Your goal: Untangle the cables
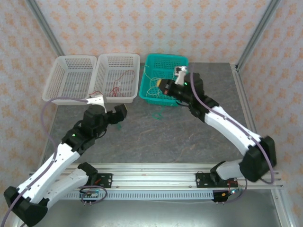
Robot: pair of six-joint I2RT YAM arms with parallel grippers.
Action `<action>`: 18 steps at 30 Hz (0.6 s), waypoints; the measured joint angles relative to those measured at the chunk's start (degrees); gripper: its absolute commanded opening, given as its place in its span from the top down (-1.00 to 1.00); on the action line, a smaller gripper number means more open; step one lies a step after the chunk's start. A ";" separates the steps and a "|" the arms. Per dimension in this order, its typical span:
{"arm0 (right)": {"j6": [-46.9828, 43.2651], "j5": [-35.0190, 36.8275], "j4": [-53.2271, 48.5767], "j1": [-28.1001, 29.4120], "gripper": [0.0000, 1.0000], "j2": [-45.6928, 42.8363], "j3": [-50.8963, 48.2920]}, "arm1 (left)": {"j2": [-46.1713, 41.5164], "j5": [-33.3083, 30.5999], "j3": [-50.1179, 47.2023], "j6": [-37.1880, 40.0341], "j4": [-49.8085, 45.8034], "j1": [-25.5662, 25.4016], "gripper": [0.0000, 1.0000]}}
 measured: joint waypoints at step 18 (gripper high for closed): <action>2.47 2.16 -1.07 3.30 1.00 8.17 6.97 | 26.18 43.87 2.62 -24.65 36.37 -1.40 0.54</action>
